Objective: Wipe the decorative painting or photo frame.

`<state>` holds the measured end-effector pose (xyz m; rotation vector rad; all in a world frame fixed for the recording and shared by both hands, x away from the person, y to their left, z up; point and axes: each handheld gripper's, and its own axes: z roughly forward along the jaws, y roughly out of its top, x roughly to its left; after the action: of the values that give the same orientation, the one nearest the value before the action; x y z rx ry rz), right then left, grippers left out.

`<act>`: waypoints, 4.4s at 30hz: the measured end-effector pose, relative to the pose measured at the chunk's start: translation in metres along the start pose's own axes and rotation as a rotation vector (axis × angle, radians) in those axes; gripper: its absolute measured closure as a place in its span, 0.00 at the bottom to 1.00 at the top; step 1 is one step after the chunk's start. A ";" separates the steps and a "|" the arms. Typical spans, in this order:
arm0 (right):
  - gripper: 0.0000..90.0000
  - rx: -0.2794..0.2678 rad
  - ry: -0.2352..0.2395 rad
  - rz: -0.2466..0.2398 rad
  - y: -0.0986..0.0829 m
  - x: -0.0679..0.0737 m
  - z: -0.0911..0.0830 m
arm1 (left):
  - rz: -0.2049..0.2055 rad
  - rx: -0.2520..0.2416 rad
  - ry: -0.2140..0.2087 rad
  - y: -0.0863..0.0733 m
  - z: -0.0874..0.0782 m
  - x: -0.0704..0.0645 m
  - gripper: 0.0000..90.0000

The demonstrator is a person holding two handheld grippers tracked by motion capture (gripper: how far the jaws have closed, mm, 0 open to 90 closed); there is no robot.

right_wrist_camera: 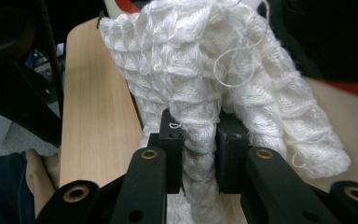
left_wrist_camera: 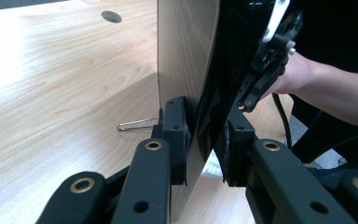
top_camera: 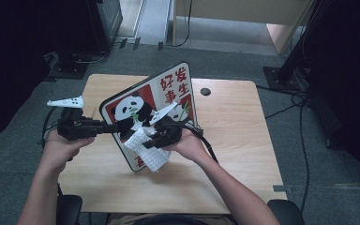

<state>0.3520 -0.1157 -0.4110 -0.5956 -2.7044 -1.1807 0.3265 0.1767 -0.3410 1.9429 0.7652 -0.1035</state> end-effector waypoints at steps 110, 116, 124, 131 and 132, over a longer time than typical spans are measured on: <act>0.85 -0.116 -0.029 -0.062 0.119 0.040 -0.078 | 0.032 -0.013 -0.002 -0.003 -0.013 0.021 0.92; 0.85 -0.114 -0.028 -0.086 0.132 0.046 -0.075 | 0.039 -0.027 -0.005 -0.001 -0.012 0.022 0.91; 0.85 -0.111 -0.023 -0.074 0.134 0.042 -0.068 | 0.044 -0.044 -0.023 0.001 -0.012 0.022 0.93; 0.85 -0.110 -0.028 -0.074 0.133 0.041 -0.065 | 0.047 -0.043 -0.026 0.001 -0.011 0.022 0.95; 0.85 -0.111 -0.026 -0.075 0.133 0.041 -0.064 | 0.050 -0.043 -0.027 0.001 -0.011 0.022 0.95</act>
<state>0.3659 -0.0682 -0.2658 -0.5321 -2.7188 -1.3588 0.3419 0.1962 -0.3431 1.9149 0.6958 -0.0820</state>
